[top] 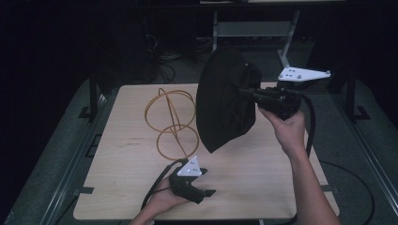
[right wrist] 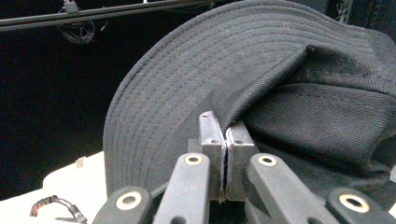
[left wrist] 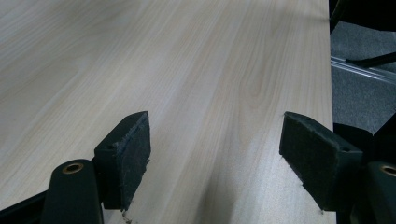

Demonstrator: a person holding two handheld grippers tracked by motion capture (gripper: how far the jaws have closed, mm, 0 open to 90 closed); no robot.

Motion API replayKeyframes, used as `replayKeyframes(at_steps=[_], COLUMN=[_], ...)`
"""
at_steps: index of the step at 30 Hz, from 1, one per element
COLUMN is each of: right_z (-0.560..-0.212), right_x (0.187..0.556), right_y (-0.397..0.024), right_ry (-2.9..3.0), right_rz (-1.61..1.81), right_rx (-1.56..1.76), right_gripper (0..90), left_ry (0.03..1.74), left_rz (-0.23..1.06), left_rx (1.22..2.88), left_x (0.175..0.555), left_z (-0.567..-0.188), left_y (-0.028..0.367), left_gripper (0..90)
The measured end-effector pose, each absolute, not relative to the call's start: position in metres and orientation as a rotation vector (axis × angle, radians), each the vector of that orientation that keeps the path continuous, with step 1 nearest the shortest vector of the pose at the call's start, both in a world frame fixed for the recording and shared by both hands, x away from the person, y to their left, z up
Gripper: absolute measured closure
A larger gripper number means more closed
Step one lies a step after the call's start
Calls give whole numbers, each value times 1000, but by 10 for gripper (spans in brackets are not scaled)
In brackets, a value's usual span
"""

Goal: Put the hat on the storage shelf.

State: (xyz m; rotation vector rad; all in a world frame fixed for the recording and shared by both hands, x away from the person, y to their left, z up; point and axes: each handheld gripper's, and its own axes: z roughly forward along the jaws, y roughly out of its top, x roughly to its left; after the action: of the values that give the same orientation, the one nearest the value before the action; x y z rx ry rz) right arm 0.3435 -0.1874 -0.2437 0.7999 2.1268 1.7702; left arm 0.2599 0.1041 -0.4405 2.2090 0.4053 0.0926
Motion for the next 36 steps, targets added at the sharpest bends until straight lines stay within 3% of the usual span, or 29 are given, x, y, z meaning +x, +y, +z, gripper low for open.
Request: replayKeyframes(at_steps=[36], right_z=[-228], right_x=[371], right_y=[-123], right_ry=[2192], right_rz=[1792], right_rx=[705], right_gripper=[883], left_ry=[391], left_rz=[88], left_rx=[2238], left_x=[259], left_z=[-447], left_y=[102], left_gripper=[237])
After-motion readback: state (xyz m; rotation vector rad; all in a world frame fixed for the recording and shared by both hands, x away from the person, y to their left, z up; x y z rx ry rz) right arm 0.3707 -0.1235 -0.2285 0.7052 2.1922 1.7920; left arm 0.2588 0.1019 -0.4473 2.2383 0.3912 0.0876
